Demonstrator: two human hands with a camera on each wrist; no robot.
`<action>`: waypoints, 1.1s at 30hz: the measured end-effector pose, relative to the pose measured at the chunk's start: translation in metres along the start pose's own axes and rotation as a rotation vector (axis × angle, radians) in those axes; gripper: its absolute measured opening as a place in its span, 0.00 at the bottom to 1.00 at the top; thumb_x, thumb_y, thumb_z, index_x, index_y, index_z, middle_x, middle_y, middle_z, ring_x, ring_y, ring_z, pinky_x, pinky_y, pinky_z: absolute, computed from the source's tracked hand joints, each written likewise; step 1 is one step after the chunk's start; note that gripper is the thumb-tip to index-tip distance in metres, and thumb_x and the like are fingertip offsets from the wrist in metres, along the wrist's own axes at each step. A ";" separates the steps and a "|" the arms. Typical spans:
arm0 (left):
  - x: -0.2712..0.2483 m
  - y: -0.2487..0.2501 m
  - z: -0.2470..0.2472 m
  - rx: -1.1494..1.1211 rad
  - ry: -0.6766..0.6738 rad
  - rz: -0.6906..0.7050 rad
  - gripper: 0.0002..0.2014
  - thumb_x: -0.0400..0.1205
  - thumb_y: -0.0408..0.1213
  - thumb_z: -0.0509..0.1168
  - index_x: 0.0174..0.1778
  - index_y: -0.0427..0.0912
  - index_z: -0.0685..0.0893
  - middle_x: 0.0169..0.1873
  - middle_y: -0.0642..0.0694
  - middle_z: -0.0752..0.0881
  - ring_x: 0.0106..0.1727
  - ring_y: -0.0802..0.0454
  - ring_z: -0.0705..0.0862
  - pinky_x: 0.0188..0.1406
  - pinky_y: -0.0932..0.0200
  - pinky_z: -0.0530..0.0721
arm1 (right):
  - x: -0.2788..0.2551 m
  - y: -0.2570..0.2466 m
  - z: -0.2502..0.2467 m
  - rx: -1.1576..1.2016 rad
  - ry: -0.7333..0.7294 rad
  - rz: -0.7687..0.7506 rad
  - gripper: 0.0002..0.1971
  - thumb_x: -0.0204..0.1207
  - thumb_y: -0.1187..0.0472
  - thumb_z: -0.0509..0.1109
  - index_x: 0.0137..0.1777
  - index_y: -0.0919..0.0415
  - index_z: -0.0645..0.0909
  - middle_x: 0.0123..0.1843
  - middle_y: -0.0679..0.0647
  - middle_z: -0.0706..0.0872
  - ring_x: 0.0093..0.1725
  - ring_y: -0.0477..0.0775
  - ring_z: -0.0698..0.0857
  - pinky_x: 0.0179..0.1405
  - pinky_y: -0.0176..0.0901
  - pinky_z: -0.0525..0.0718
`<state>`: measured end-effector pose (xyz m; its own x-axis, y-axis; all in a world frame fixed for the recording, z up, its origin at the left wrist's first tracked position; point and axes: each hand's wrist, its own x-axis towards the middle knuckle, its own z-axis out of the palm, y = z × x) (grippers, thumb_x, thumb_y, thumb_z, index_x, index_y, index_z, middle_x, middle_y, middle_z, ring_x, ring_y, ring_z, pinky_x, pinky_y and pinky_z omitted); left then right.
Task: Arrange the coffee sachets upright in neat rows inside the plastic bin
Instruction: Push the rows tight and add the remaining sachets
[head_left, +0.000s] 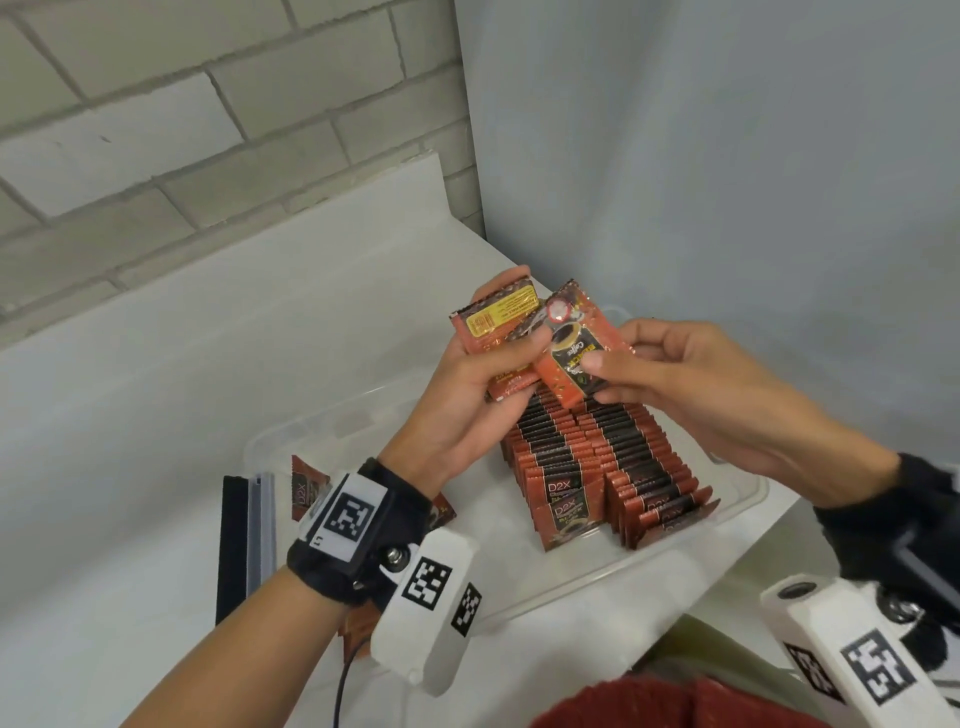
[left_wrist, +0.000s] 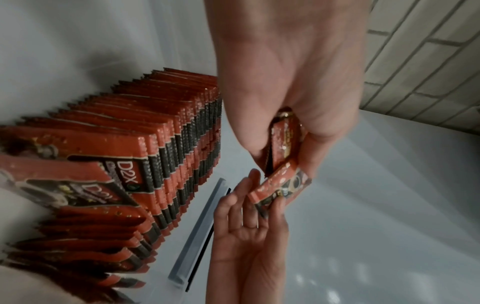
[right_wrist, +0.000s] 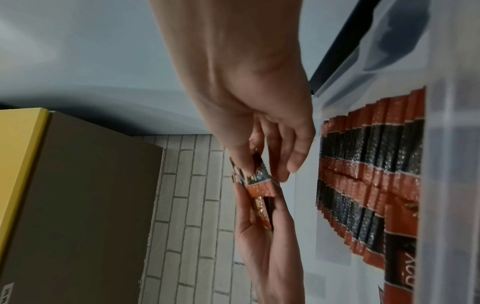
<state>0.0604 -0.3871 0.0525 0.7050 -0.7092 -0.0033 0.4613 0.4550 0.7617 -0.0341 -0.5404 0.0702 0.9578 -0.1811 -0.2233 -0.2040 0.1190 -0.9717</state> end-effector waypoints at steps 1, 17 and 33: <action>0.000 0.000 0.000 -0.007 0.006 -0.008 0.18 0.74 0.27 0.66 0.59 0.45 0.81 0.53 0.38 0.84 0.55 0.44 0.86 0.61 0.48 0.83 | 0.000 0.000 0.000 0.041 0.003 0.007 0.10 0.69 0.60 0.74 0.48 0.63 0.82 0.46 0.60 0.92 0.46 0.53 0.91 0.49 0.38 0.89; 0.005 0.004 -0.001 -0.115 0.171 -0.039 0.09 0.76 0.33 0.66 0.52 0.40 0.82 0.38 0.40 0.84 0.37 0.50 0.84 0.42 0.57 0.87 | -0.004 0.022 0.011 -1.144 -0.508 -0.476 0.08 0.78 0.55 0.72 0.55 0.51 0.87 0.49 0.42 0.83 0.49 0.39 0.76 0.53 0.33 0.75; 0.004 0.005 -0.002 -0.117 0.203 -0.099 0.09 0.81 0.28 0.58 0.54 0.34 0.80 0.37 0.40 0.87 0.40 0.48 0.88 0.44 0.56 0.89 | 0.004 0.042 0.021 -1.365 -0.565 -0.603 0.17 0.62 0.64 0.84 0.38 0.57 0.75 0.40 0.45 0.74 0.42 0.44 0.67 0.33 0.29 0.64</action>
<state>0.0664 -0.3864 0.0550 0.7414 -0.6362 -0.2134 0.5847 0.4565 0.6707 -0.0350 -0.5156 0.0298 0.8470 0.5298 -0.0434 0.4927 -0.8131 -0.3100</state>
